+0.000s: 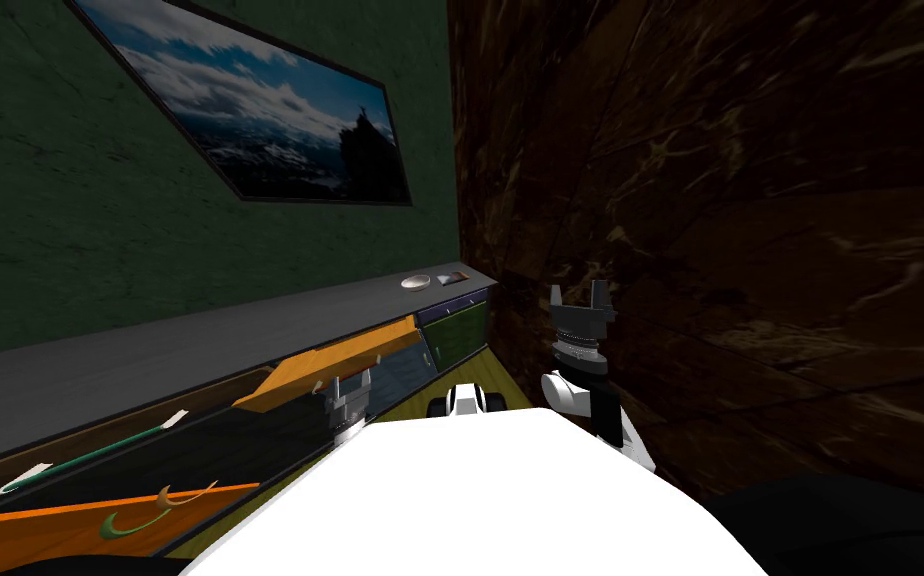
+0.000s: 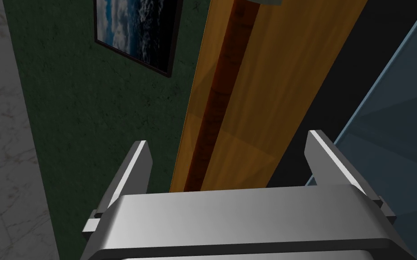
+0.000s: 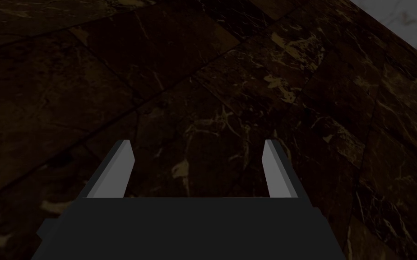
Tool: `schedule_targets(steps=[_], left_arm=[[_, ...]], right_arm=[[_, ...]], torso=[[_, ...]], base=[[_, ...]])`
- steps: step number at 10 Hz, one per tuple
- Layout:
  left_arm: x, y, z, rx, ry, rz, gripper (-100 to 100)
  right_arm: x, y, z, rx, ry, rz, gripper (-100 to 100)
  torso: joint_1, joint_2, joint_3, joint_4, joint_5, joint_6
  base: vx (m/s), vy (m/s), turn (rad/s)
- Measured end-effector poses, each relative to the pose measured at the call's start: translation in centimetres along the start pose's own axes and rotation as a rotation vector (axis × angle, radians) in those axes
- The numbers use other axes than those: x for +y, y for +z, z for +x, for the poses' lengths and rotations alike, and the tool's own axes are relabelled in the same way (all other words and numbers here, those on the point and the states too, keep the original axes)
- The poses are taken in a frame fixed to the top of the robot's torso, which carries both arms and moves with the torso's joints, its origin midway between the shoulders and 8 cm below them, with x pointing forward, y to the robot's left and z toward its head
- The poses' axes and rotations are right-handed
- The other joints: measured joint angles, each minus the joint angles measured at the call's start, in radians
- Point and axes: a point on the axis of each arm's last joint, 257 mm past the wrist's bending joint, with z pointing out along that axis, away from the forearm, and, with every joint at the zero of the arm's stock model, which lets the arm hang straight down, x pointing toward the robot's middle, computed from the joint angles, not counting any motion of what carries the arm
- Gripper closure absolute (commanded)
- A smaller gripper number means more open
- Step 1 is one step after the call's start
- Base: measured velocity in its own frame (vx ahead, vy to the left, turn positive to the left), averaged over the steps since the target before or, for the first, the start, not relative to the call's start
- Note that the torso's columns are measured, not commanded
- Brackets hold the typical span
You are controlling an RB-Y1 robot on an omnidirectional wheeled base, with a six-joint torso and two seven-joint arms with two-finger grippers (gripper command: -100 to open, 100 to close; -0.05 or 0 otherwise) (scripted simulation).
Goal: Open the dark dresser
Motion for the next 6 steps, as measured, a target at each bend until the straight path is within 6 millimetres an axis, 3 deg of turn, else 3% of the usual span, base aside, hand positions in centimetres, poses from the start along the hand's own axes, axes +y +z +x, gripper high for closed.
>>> schedule_targets(steps=[6], left_arm=[[-1.7, 1.5, -1.7, -0.01, -0.003, -0.029, -100]], right_arm=[[0.0, 0.0, 0.0, 0.0, 0.0, 0.0, 0]], torso=[[-0.007, 0.01, 0.004, 0.006, -0.007, 0.0]], base=[[0.007, -0.038, 0.006]])
